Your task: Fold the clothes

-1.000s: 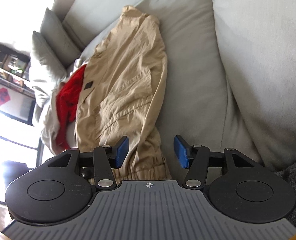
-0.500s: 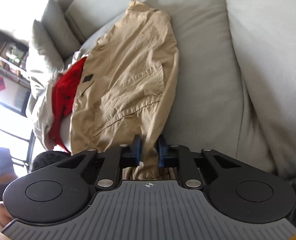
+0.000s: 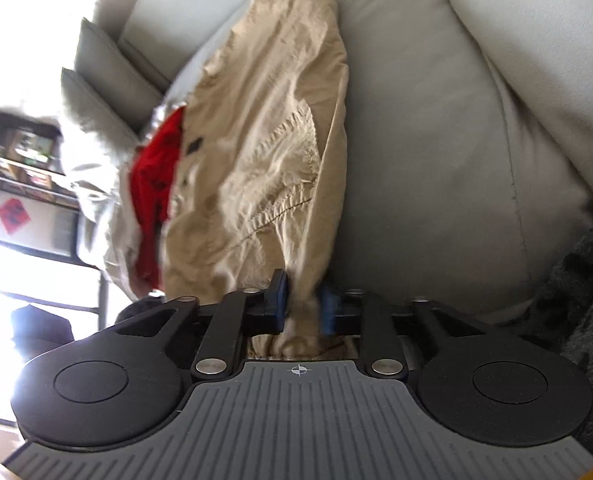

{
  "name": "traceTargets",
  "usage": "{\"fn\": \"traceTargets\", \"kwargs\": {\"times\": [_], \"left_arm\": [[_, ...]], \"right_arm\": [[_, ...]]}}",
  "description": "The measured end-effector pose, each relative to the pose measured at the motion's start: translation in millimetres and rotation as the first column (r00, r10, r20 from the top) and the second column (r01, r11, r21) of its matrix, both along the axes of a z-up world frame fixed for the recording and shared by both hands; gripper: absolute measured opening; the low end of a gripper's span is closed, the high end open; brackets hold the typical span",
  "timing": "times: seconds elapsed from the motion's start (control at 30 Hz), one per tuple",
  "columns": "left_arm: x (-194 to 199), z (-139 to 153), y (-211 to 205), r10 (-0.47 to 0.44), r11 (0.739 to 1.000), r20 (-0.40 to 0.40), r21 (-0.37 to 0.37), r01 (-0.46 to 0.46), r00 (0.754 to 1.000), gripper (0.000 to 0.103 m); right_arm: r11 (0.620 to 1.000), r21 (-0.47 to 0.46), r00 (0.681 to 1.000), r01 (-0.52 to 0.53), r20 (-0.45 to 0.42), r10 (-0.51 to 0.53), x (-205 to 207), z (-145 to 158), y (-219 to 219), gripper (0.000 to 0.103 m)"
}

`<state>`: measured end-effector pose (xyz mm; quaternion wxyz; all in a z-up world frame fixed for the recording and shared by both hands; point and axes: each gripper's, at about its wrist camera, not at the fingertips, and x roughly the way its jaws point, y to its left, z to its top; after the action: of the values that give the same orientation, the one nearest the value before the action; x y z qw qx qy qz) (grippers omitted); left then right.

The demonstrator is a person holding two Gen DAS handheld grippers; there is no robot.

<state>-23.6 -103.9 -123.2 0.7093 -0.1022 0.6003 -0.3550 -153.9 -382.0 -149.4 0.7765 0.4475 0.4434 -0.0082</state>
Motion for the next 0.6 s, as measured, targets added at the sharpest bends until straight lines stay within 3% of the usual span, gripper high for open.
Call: {"fn": "traceTargets", "kwargs": {"times": [0.07, 0.2, 0.6], "left_arm": [[1, 1, -1, 0.005, 1.0, -0.004, -0.011, -0.005, 1.0, 0.012], [3, 3, -1, 0.014, 1.0, -0.006, -0.02, -0.014, 1.0, 0.012], [4, 2, 0, 0.024, 1.0, -0.007, -0.007, -0.025, 1.0, 0.012]], "right_arm": [[0.999, -0.036, 1.0, -0.021, -0.009, 0.021, -1, 3, 2, 0.036], [1.0, -0.003, 1.0, -0.012, 0.012, 0.012, -12, 0, -5, 0.049], [0.999, 0.01, 0.999, -0.031, 0.018, 0.031, -22, -8, -6, 0.052]]}}
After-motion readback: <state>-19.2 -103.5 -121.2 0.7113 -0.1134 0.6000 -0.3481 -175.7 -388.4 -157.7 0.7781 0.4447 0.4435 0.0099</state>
